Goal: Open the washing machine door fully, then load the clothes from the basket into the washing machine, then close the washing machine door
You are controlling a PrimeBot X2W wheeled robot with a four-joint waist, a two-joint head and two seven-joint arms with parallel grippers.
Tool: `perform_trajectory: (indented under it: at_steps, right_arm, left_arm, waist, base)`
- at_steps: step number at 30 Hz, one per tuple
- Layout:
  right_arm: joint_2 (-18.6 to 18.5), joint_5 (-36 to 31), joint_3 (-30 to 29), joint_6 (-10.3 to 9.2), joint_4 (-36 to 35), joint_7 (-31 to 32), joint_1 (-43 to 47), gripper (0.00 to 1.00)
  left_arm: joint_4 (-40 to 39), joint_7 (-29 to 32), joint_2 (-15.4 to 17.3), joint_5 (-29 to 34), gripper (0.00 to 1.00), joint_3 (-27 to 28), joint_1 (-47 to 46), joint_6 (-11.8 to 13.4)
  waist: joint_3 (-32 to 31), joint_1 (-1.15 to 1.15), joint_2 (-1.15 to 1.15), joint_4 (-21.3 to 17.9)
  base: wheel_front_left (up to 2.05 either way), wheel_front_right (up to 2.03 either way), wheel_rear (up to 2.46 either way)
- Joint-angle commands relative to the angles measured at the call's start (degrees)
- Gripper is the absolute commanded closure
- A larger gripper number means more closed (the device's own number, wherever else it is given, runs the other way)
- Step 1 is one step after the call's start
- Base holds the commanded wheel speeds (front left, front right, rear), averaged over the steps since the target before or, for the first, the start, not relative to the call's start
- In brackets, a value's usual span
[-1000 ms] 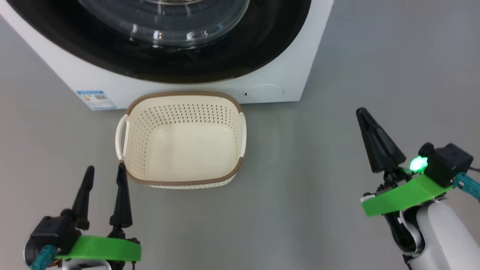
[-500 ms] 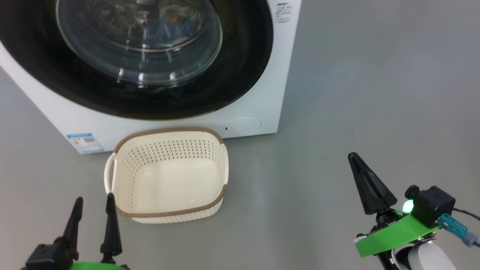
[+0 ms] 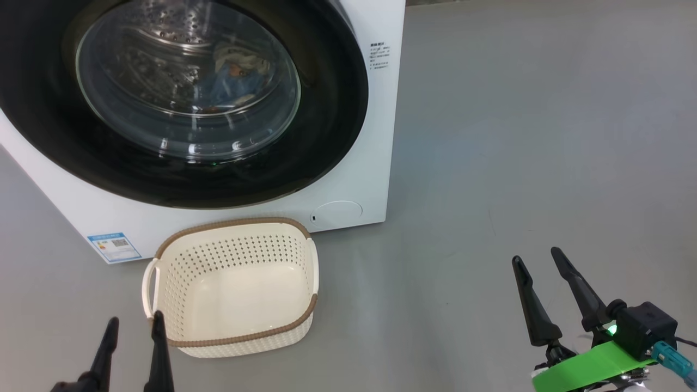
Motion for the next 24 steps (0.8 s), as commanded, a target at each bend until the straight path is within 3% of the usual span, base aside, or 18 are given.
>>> perform_trajectory:
  at_steps: [1, 24]
  right_arm:
    - [0.07, -0.36, 0.92, 0.02, -1.65, -0.26, 0.04, 0.00]
    - [0.96, -0.82, -0.19, 0.02, -0.62, -0.26, 0.93, 0.00]
  left_arm:
    - [-1.37, -0.37, 0.64, 0.15, 0.00, 1.97, -0.21, 0.34]
    - [-1.23, -0.37, 0.64, 0.89, 0.00, 2.21, 1.32, 2.20]
  waist:
    - [-0.22, 0.00, 0.00, -0.13]
    - [-0.80, 0.00, 0.00, 0.81]
  base:
    - [0.00, 0.00, 0.00]
    - [0.00, 0.00, 0.00]
